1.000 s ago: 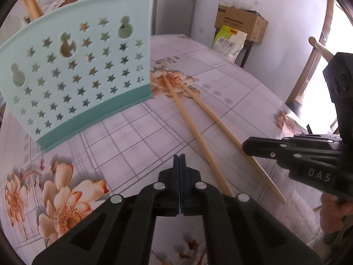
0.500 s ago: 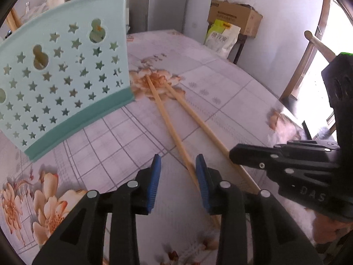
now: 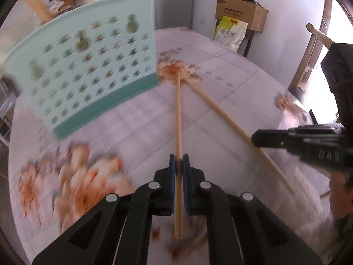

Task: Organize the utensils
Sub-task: 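Close the left tool on the last chopstick while the right tool holds its chopstick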

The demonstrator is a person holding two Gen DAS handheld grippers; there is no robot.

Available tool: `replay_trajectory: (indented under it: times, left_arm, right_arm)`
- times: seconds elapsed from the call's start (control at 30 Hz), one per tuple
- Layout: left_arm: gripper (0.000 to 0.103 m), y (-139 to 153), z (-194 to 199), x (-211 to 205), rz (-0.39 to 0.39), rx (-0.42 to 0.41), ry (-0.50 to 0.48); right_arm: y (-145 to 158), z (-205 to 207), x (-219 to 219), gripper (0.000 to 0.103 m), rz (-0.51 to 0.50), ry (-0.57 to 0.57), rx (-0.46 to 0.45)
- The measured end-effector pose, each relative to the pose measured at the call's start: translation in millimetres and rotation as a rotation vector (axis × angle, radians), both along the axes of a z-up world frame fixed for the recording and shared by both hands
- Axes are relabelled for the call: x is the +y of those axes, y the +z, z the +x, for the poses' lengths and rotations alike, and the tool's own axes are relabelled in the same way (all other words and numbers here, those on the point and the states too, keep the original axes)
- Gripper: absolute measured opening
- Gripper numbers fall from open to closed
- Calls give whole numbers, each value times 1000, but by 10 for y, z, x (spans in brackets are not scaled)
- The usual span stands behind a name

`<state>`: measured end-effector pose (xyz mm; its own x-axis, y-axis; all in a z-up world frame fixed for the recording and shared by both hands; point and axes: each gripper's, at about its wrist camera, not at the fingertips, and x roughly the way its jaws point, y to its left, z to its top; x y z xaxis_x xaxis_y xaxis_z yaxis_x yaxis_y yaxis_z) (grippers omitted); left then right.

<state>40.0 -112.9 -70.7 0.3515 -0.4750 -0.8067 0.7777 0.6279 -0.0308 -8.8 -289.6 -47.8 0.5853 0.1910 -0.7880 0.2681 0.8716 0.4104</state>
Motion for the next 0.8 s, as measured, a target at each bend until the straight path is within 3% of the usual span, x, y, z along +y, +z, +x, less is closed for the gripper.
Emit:
replay_trajectory:
  times: [0.23,0.27,0.33,0.43,0.8]
  left_arm:
    - [7,45,-114,481,15,61,37]
    - [9,63,-116,495,13,60,35]
    - [26,101,-98,490,7,43,27]
    - [32,140,-76,387,16,16,16]
    - [32,17,241,-237,114,-90,30]
  right_arm:
    - [39,-172,184,3,2,83,30]
    - [53,-162,195,6,-13,90,32]
    - [69,-128,207,10,-38,96,32]
    - [96,-22,189,21,-58,98,19]
    - [75,329,258,22,-206,145,20]
